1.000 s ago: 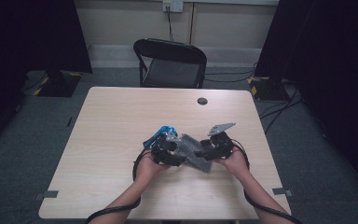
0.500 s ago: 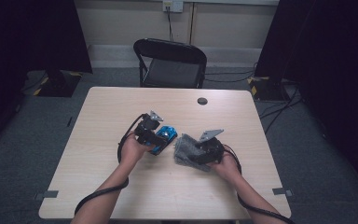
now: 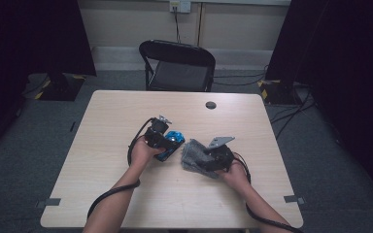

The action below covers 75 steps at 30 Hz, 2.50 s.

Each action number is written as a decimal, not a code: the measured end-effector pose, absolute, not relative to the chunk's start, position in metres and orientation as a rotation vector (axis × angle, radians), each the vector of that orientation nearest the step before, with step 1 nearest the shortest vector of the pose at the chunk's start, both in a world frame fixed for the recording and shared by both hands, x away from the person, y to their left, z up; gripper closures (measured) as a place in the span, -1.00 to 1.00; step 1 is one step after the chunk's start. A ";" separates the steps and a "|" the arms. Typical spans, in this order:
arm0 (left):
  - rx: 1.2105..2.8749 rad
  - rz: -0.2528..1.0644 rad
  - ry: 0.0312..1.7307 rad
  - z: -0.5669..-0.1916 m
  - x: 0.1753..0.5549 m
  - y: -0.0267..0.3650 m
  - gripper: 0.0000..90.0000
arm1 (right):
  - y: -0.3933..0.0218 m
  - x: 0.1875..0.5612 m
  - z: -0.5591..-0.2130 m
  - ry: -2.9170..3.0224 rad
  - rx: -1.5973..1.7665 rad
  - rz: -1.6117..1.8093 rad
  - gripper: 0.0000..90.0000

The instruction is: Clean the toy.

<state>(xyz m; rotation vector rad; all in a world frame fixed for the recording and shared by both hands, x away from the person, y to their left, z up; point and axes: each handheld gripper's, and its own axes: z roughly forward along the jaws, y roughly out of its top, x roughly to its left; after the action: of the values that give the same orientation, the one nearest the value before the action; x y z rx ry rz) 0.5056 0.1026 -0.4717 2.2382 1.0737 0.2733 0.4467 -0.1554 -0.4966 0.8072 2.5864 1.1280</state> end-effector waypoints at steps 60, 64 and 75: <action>2.314 0.333 1.117 -0.484 0.518 0.081 -0.60 | -0.159 0.449 -0.498 2.578 0.833 1.168 -0.08; 2.311 0.330 1.116 -0.487 0.519 0.079 -0.59 | -0.159 0.449 -0.498 2.575 0.832 1.170 -0.08; 2.295 0.336 1.143 -0.486 0.515 0.078 -0.45 | -0.160 0.449 -0.498 2.565 0.856 1.173 0.04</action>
<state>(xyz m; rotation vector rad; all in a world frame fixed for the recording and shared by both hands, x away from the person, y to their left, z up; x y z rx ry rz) 0.5153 0.0777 -0.4855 2.2951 1.1428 0.3359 0.4493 -0.1601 -0.4976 0.8562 2.5652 1.1727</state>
